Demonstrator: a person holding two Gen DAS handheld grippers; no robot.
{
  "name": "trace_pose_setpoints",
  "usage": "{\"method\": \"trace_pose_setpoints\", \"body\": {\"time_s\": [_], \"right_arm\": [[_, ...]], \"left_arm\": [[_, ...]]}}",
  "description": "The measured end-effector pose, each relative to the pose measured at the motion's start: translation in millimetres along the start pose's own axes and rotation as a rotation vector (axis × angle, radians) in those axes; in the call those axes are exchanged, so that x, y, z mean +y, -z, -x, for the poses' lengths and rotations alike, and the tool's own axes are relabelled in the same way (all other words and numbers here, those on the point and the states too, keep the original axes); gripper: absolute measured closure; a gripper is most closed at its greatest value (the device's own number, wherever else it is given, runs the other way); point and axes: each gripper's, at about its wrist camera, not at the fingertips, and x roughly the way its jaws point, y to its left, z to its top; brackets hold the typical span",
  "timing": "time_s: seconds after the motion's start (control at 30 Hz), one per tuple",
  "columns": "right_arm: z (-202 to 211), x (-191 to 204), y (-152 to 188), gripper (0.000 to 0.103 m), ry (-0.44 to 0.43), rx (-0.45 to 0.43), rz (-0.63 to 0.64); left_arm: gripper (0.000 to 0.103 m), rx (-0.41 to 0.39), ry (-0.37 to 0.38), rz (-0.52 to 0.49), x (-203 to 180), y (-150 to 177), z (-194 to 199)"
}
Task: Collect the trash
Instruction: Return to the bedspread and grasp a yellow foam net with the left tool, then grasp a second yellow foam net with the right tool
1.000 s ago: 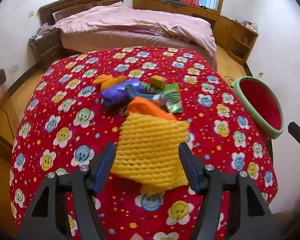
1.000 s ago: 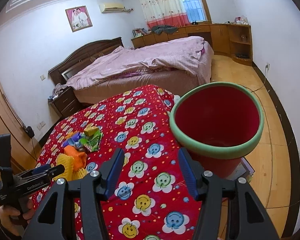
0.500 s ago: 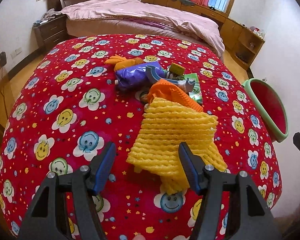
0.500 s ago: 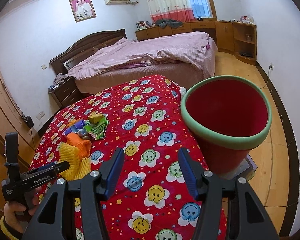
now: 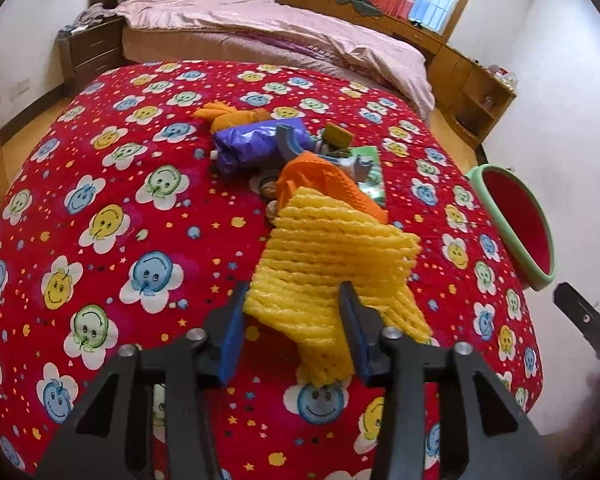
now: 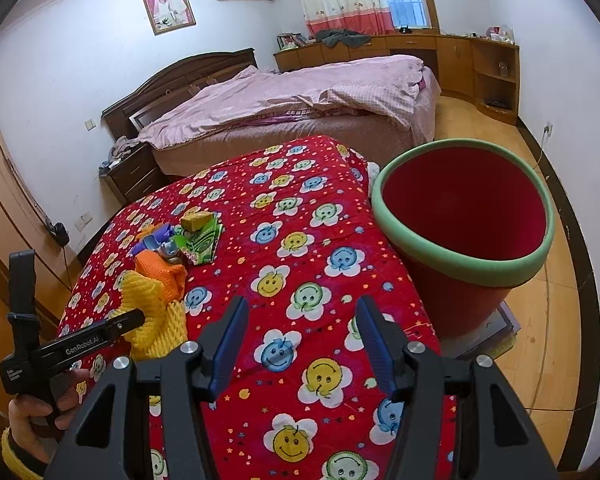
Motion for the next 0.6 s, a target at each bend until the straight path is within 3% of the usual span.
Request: {"method": "trace_pose_setpoints", "body": {"time_s": [0.07,0.13,0.6], "right_arm": [[-2.4,3.0,1.4,0.044,-0.004,0.005,0.006],[-5.1,7.0,2.3,0.044,-0.01,0.012,0.015],[-24.6,42.9,5.0,0.044,-0.06,0.048,0.087]], "left_arm": [[0.08,-0.013,0.009,-0.012,-2.2,1.4,4.0],[0.085,-0.023,0.022,-0.01,-1.3,1.7,8.1],[0.087,-0.113,0.046,0.055,25.8,-4.2,50.5]]}}
